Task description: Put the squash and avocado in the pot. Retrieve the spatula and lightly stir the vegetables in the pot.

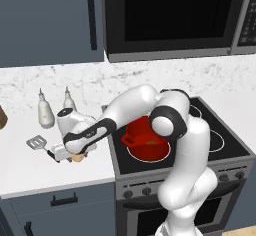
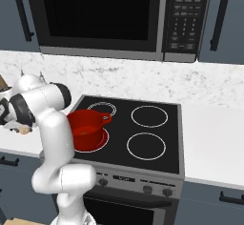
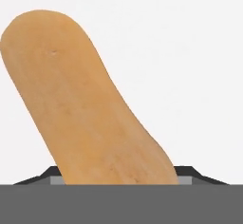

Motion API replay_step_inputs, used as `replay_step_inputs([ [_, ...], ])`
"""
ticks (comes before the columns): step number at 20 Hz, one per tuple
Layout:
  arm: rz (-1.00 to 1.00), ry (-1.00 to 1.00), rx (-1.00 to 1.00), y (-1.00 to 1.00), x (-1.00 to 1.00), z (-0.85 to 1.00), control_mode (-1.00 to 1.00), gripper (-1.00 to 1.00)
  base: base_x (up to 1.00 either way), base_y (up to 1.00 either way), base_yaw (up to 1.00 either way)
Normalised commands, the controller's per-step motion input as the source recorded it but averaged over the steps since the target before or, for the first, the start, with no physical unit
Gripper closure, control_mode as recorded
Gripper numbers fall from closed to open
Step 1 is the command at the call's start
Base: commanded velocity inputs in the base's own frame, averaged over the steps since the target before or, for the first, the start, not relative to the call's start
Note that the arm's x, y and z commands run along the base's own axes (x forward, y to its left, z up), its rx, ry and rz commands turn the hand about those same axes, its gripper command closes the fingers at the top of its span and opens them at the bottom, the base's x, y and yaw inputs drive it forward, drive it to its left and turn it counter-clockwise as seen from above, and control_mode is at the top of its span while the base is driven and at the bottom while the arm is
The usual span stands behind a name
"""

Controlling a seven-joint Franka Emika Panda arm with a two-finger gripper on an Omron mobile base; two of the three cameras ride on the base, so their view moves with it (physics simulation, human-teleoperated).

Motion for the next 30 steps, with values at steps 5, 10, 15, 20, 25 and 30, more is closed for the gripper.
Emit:
replay_step_inputs([
  [5,-0.05,-0.02,0.0,-0.32,-0.49,0.97,-1.0,1.0,0.0,0.0,0.0],
  [10,-0.13,0.09,0.0,-0.7,-0.17,0.82,-1.0,1.0,0.0,0.0,0.0],
  [15,-0.01,0.0,0.0,-0.36,0.02,0.09,-1.0,1.0,0.0,0.0,0.0],
  [20,-0.13,0.01,0.0,-0.7,0.0,0.67,-1.0,1.0,0.0,0.0,0.0],
  [25,-0.15,0.01,0.0,-0.77,0.0,0.45,-1.0,1.0,0.0,0.0,0.0],
  [30,-0.04,0.0,-0.02,-0.94,0.0,0.0,-1.0,1.0,0.0,0.0,0.0],
])
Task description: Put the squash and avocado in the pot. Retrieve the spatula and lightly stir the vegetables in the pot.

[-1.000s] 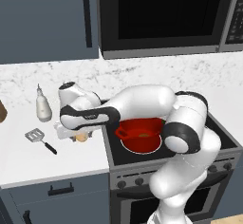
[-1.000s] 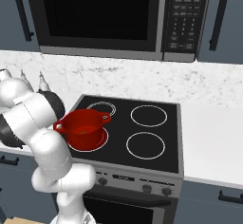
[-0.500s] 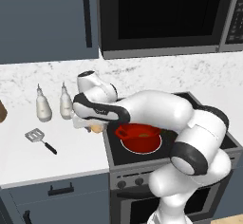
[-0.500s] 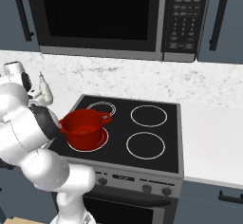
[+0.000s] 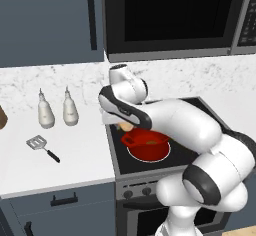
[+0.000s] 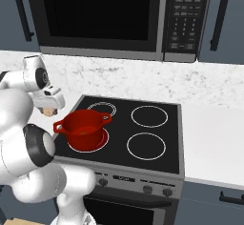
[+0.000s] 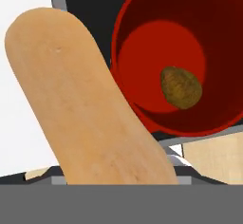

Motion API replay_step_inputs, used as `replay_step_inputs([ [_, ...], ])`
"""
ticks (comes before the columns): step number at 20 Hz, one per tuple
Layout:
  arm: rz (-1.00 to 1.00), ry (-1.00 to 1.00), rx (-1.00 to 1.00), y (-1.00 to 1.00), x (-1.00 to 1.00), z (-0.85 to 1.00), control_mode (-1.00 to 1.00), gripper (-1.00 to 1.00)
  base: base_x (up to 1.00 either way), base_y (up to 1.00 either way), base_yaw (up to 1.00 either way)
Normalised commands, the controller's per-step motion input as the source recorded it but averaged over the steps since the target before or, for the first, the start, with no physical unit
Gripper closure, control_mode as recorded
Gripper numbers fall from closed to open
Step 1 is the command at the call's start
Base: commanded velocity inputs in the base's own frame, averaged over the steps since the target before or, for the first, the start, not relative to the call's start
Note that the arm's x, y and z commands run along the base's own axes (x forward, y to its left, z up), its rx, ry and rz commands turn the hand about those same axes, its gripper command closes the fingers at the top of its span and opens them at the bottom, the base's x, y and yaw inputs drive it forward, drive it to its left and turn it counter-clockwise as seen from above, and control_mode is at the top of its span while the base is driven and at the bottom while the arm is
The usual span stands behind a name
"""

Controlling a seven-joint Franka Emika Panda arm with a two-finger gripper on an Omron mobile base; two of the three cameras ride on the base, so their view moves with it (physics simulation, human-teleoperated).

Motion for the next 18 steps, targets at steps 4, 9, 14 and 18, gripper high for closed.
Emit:
replay_step_inputs([
  [4,-0.04,0.0,0.0,-0.95,0.0,0.0,-1.0,1.0,0.0,0.0,0.0],
  [9,-0.03,0.0,0.0,-0.71,0.01,-0.01,-1.0,1.0,0.0,0.0,0.0],
  [14,-0.03,0.0,0.03,-0.11,0.25,-0.28,-1.0,1.0,0.0,0.0,0.0],
  [18,-0.02,0.0,0.09,-0.07,0.22,-0.22,-1.0,1.0,0.0,0.0,0.0],
])
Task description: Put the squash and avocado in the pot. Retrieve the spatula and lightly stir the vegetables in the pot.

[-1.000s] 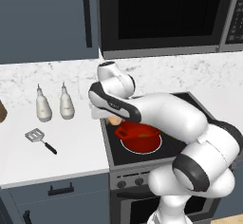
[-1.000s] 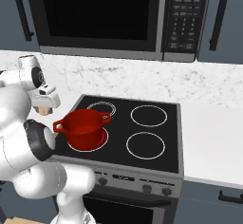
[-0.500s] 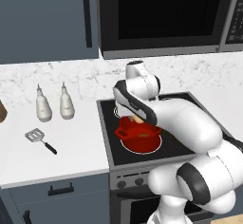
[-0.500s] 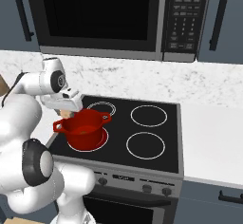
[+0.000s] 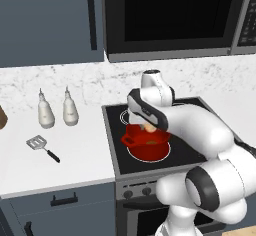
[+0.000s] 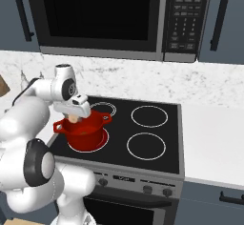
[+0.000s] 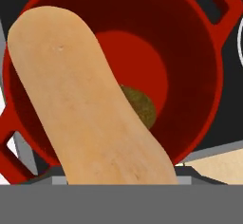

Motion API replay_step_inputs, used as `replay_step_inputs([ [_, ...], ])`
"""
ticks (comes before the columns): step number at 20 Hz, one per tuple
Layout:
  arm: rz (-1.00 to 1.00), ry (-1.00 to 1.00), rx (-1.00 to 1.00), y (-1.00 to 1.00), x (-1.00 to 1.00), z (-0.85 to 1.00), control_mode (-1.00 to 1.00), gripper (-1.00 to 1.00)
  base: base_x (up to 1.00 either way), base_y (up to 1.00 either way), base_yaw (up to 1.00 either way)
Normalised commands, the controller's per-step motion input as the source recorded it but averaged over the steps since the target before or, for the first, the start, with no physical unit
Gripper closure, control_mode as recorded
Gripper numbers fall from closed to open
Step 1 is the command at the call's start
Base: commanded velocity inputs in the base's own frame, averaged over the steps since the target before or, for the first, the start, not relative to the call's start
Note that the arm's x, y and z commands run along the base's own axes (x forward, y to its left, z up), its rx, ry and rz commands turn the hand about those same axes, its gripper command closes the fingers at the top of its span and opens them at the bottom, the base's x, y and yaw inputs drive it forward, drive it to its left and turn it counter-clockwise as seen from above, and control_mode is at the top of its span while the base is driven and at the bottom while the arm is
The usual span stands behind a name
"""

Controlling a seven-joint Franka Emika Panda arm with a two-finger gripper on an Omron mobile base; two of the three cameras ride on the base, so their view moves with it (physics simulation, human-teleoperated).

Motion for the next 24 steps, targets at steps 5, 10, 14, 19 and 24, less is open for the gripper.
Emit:
replay_step_inputs([
  [5,-0.02,0.0,0.02,-0.09,0.13,-0.3,-1.0,1.0,0.0,0.0,0.0],
  [10,-0.01,0.0,0.0,0.0,0.04,-0.4,-1.0,1.0,0.0,0.0,0.0],
  [14,-0.02,0.0,0.0,-0.06,0.0,-0.32,-1.0,1.0,0.0,0.0,0.0],
  [19,-0.01,0.0,0.0,-0.08,0.0,-0.23,-1.0,1.0,0.0,0.0,0.0],
  [24,0.0,0.01,0.0,0.0,0.0,-0.06,-1.0,1.0,0.0,0.0,0.0],
])
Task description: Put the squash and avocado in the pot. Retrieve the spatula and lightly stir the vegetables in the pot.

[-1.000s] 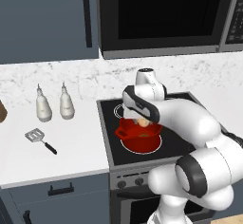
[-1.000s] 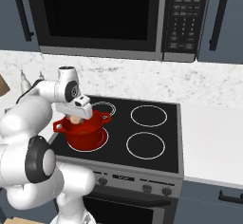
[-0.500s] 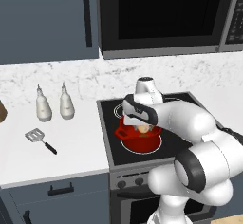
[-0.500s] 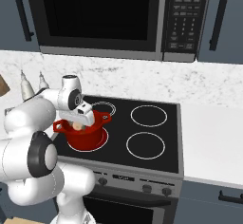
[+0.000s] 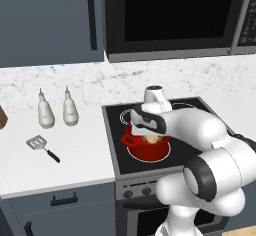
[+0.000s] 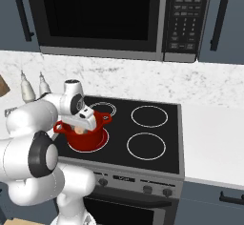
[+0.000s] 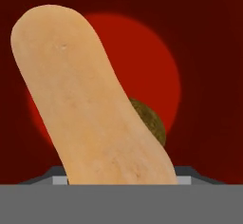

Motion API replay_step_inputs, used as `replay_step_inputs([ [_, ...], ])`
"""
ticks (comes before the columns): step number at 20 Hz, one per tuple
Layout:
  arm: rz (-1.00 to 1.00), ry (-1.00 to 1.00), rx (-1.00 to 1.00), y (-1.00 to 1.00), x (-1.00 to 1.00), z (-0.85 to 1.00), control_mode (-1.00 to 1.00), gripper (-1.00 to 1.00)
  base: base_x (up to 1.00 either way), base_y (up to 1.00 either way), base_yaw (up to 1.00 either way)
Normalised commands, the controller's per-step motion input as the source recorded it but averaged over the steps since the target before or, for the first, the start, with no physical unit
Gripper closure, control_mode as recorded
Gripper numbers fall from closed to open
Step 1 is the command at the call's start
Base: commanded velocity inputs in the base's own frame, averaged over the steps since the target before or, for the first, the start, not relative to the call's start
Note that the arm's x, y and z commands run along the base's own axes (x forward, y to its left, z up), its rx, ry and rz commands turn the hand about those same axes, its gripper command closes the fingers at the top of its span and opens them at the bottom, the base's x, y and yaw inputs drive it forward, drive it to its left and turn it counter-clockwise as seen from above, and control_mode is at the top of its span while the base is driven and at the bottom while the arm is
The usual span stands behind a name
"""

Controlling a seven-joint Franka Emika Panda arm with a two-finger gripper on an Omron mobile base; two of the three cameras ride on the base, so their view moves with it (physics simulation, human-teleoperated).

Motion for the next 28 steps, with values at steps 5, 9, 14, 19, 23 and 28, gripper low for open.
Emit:
replay_step_inputs([
  [5,0.0,0.0,0.0,0.0,0.05,-0.13,-1.0,1.0,0.0,0.0,0.0],
  [9,0.0,0.0,0.01,0.0,0.0,0.0,-1.0,-1.0,0.0,0.0,0.0],
  [14,0.0,0.0,0.04,0.0,0.0,0.15,-1.0,-1.0,0.0,0.0,0.0],
  [19,0.0,-0.01,0.0,0.0,0.0,0.43,-1.0,-1.0,0.0,0.0,0.0],
  [23,0.0,-0.02,0.0,0.0,-0.01,0.5,-1.0,-1.0,0.0,0.0,0.0],
  [28,0.0,-0.1,0.0,0.03,-0.15,0.67,-1.0,-1.0,0.0,0.0,0.0],
])
